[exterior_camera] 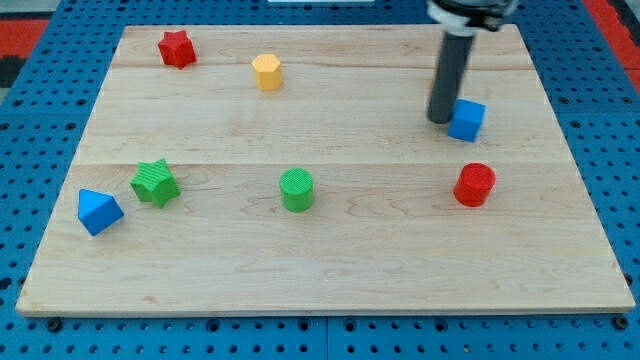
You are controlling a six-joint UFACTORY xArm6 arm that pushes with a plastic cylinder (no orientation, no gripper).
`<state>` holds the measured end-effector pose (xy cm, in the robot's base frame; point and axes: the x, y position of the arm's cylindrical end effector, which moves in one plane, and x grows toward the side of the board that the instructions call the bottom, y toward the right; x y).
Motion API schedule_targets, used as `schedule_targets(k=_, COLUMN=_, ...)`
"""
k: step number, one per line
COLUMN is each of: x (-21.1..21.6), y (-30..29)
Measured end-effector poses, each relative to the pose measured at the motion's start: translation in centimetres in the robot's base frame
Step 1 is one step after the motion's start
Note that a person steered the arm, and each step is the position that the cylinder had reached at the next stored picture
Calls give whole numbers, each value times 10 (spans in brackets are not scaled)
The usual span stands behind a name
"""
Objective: Slightly push the blue triangle up
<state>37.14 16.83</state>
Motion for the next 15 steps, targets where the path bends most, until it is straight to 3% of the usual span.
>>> schedule_targets(k=2, x=6, y=-154)
schedule_targets(k=4, x=119, y=-238)
schedule_targets(k=5, x=134, y=-281)
schedule_targets(k=6, x=178, y=-290)
schedule_targets(k=7, x=218, y=-341)
schedule_targets(k=8, x=181, y=-396)
schedule_targets(k=10, x=111, y=-430)
schedule_targets(k=11, x=132, y=-411)
schedule_targets(k=12, x=121, y=-452)
schedule_targets(k=14, x=44, y=-408)
schedule_targets(k=15, x=51, y=-374)
